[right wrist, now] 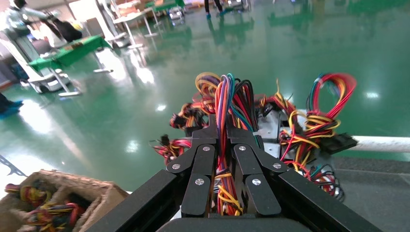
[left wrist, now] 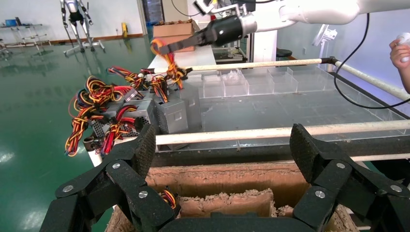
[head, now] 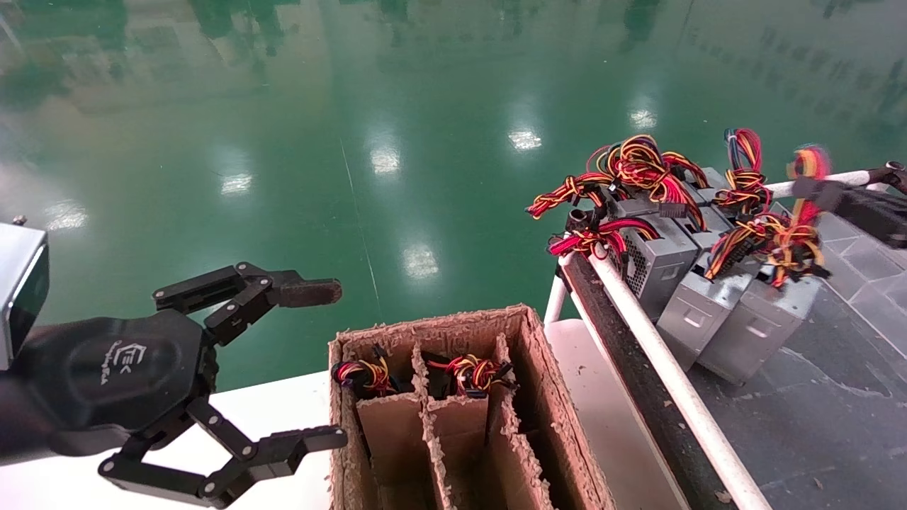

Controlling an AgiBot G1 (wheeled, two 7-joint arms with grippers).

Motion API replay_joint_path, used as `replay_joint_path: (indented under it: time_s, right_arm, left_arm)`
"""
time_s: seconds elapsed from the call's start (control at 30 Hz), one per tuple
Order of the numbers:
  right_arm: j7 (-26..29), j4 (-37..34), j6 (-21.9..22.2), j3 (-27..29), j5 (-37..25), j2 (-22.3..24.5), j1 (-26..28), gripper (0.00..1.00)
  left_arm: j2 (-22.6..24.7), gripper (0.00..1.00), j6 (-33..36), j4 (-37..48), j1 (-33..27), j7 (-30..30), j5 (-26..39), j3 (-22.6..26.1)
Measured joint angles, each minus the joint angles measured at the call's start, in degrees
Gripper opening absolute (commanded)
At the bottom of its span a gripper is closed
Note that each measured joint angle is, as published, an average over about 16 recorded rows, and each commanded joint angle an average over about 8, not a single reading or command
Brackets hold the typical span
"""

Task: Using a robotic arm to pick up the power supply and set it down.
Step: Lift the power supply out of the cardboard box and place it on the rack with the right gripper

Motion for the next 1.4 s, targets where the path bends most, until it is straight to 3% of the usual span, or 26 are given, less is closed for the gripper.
replay_joint_path:
  time_s: [0.33,0.8,1.17,1.2,1.4]
  right_arm:
    - [-1.5,-2.6,4.8,-1.0,-1.6,-5.0,2.4,0.0]
    - [-2.2,-4.2,2.6,-1.5,-2.3,-6.7,3.3,0.0]
    - [-2.8,-6.2,3.6,-1.6,-2.4,-6.6,2.5,0.02]
    - [-2.9,-6.3,3.7,-1.6,-2.4,-6.6,2.5,0.07]
    - [-3.0,-6.7,4.3,-1.5,-2.3,-6.6,2.3,0.82]
  left_arm:
    - [0.0,1.0,0.0,0.0,0.0,0.0,0.0,0.0]
    - [0.0,1.0,0.0,0.0,0.0,0.0,0.0,0.0]
    - [0.0,1.0,0.0,0.0,0.0,0.0,0.0,0.0]
    - [0.0,1.0,0.0,0.0,0.0,0.0,0.0,0.0]
    - [0.0,1.0,0.0,0.0,0.0,0.0,0.0,0.0]
